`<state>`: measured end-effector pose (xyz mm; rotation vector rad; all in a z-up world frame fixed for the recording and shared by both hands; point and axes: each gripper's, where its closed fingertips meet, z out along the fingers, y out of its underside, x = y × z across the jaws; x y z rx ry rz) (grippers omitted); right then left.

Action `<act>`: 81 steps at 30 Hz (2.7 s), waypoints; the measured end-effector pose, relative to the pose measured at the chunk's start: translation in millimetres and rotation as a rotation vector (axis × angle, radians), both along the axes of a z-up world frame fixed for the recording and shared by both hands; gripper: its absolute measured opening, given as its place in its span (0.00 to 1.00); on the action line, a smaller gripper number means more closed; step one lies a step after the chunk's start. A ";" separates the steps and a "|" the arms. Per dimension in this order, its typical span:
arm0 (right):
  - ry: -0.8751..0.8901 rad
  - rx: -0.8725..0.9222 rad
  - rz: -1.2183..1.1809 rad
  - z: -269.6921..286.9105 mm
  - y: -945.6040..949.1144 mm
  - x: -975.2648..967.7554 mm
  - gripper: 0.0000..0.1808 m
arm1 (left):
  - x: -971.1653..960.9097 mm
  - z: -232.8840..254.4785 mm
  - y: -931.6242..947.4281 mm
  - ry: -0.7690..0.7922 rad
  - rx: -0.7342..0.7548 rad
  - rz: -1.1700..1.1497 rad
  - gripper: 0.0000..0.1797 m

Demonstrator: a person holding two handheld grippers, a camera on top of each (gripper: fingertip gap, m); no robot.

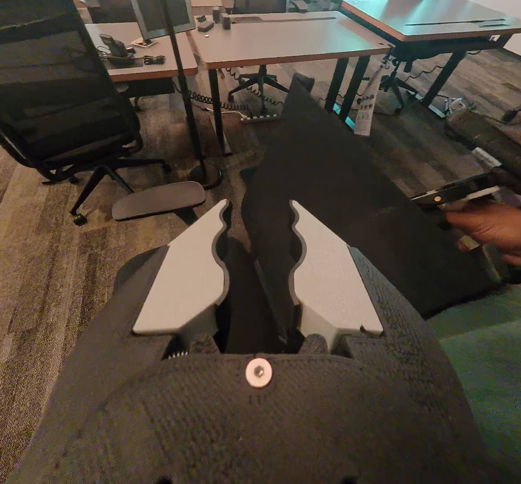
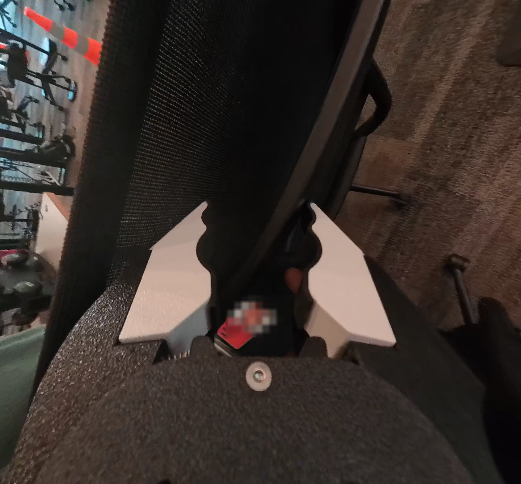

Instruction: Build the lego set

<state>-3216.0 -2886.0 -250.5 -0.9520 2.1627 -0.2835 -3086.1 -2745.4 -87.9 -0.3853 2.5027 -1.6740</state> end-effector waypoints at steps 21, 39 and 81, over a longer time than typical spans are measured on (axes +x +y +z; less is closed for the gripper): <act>-0.263 -0.295 1.346 49.1 54.3 149.0 0.28 | 76.4 13.4 28.0 -0.036 -0.033 0.385 0.21; -0.511 -1.009 2.083 -12.3 71.4 209.8 0.27 | 36.8 -133.0 41.5 0.094 0.564 0.362 0.26; -0.907 -1.143 2.449 -24.8 230.1 528.9 0.10 | 317.9 -189.7 210.3 -0.226 1.022 0.470 0.13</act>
